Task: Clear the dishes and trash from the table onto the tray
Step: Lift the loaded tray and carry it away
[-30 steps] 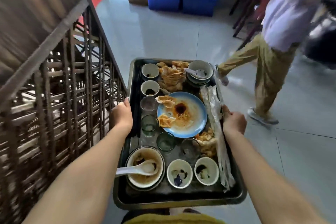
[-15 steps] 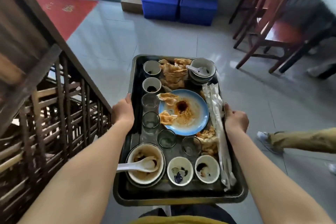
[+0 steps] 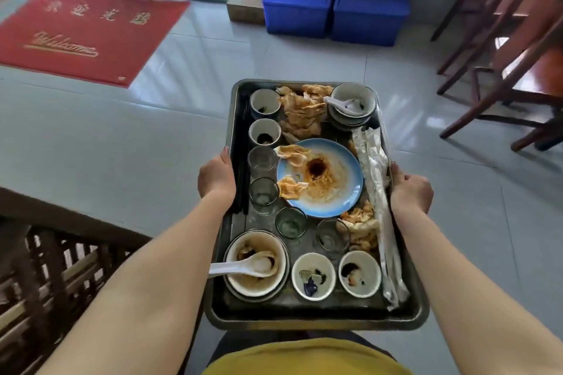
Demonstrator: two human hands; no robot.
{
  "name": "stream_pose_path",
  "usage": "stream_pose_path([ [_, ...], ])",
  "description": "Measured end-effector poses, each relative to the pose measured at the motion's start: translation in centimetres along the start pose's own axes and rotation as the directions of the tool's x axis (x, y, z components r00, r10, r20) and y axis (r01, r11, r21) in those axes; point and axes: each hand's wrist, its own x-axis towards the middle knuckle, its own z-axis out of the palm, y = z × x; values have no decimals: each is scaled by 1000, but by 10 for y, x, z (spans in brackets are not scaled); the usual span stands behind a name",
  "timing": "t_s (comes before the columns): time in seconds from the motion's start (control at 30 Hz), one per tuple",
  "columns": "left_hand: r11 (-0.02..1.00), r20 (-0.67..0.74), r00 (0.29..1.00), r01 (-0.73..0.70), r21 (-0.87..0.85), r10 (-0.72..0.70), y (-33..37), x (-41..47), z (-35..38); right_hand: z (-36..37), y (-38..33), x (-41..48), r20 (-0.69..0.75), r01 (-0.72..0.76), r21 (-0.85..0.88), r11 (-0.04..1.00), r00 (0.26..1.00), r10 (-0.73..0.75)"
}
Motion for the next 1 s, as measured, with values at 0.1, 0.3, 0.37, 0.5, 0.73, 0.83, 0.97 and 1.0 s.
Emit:
stream_pose_path([
  [0.1,1000,-15,1000,4,2,-4,21,42,4,18,-33,37,8,30,-30,999,1000,-29],
  [0.3,1000,6,1000,20,-23,-20,58,150,15,69,-106,111,10,40,-31,999,999,-39],
  [0.37,999,17,1000,25,-33,-25,75,197,17,92,-133,139,-11,28,-20,999,1000,-28],
  [0.5,1000,20,1000,12,-9,-11,109,264,13,121,-177,181,-19,19,-13,1000,1000,-19],
  [0.73,1000,17,1000,16,-3,-16,171,361,19,156,-254,271,-6,39,-36,999,999,-39],
  [0.83,1000,14,1000,20,-8,-20,195,395,30,166,-282,309,-6,50,-74,996,999,-51],
  [0.97,998,16,999,47,-36,-46,235,449,50,183,-320,371,14,56,-89,994,998,-55],
  [1.0,997,11,999,54,-48,-53,246,463,55,187,-331,388,25,59,-87,994,998,-57],
])
